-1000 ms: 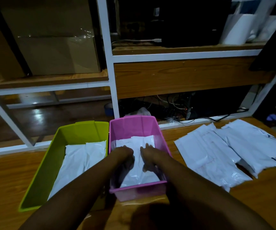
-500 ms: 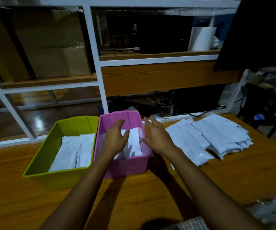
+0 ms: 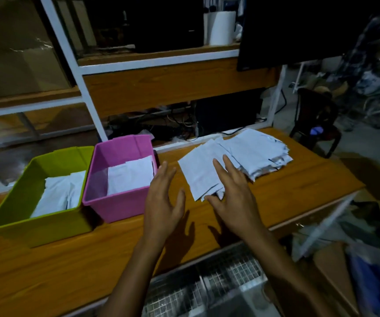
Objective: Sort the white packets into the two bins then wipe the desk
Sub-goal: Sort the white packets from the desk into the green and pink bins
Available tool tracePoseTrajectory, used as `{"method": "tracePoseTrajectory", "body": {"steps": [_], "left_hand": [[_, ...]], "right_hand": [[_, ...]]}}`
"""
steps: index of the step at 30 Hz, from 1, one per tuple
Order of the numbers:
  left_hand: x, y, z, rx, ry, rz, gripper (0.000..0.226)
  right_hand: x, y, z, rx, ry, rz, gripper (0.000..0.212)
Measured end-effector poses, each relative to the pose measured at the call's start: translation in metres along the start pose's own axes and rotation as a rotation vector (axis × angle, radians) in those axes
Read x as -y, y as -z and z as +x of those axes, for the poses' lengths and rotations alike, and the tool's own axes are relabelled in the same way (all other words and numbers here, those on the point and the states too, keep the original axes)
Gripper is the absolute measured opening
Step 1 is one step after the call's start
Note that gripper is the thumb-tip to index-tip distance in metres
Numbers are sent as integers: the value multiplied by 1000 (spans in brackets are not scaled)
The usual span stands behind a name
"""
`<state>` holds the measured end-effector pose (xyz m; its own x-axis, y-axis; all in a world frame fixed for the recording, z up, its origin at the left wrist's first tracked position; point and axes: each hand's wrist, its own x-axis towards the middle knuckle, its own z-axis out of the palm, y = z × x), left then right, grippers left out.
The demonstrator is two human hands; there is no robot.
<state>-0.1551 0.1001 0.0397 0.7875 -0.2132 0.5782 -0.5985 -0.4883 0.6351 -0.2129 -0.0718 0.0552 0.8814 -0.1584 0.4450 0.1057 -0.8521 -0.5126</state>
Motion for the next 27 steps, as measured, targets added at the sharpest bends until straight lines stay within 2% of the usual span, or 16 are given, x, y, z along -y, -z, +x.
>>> {"method": "tracePoseTrajectory", "body": {"steps": [6, 12, 18, 22, 27], "left_hand": [[12, -40, -1, 30, 64, -28, 51], [48, -97, 37, 64, 134, -3, 51], [86, -157, 80, 119, 197, 42, 54], [114, -186, 104, 148, 267, 117, 51], [134, -216, 128, 190, 373, 250, 60]], "right_hand": [[-50, -4, -2, 1, -37, 34, 78], [-103, -19, 46, 20, -112, 39, 68], [-146, -33, 101, 96, -161, 1, 64], [-181, -44, 135, 214, -196, -47, 66], [-236, -56, 183, 272, -213, -127, 71]]}}
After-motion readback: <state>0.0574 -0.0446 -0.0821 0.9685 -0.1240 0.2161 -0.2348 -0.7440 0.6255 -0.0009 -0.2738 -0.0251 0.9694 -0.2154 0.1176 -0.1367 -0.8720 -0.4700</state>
